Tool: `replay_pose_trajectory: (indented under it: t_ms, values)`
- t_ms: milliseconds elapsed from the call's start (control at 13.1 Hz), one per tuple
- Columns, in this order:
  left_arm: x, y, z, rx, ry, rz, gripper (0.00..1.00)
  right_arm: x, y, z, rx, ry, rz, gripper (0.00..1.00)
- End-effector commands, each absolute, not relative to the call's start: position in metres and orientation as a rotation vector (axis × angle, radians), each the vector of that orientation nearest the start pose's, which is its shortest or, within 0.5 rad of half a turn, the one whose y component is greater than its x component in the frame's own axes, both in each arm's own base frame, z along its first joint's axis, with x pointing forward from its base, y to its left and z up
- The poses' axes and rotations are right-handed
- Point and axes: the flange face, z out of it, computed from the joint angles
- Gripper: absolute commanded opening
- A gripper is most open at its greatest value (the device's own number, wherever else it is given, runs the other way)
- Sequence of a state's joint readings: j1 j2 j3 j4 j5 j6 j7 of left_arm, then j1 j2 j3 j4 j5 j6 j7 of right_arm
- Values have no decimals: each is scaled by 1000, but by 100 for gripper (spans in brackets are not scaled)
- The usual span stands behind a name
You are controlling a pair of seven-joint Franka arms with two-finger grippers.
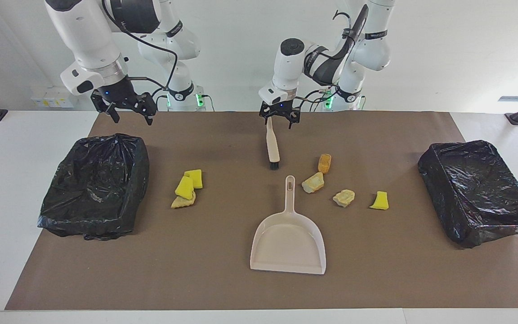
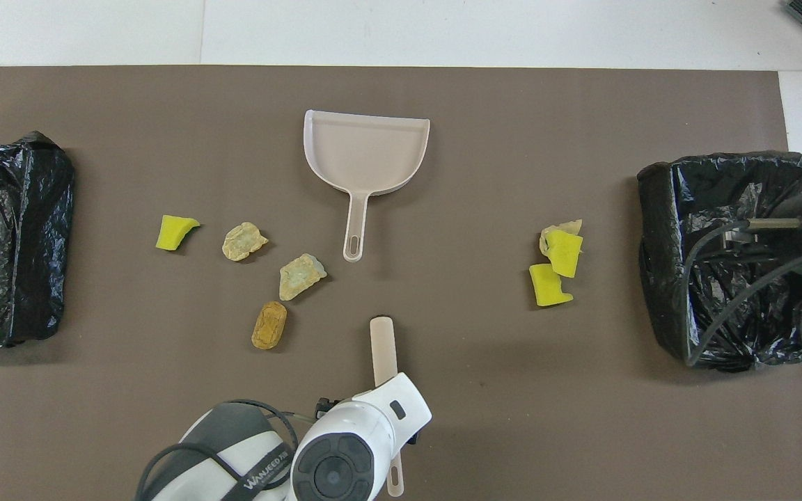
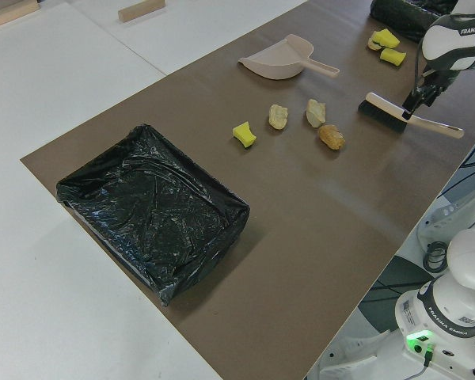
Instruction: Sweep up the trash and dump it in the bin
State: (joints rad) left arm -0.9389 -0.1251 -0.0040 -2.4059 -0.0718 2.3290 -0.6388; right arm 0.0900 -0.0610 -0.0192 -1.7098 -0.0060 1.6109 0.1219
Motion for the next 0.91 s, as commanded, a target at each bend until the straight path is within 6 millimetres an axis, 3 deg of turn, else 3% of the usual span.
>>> replay_pose_trajectory:
  t_ms: [0, 152, 381, 457, 533, 686, 838]
  values:
    - [255, -397, 355, -3222, 343, -19, 100, 547, 61, 573, -3118, 3, -27, 100]
    - [247, -403, 349, -3215, 336, -7, 100, 566, 95, 556, -3106, -25, -100, 100]
    - [242, -406, 344, -3210, 344, -3, 68, 599, 157, 518, -2960, 14, -93, 100]
    - [242, -406, 344, -3210, 339, -3, 55, 611, 181, 496, -2944, 61, -34, 100]
    - [242, -406, 343, -3206, 337, 5, 45, 620, 207, 490, -2944, 115, -29, 100]
    - [242, -404, 342, -3196, 331, 18, 36, 625, 248, 469, -2950, 149, 3, 100]
    - [243, -400, 340, -3176, 314, 49, 0, 628, 298, 449, -2936, 140, -7, 100]
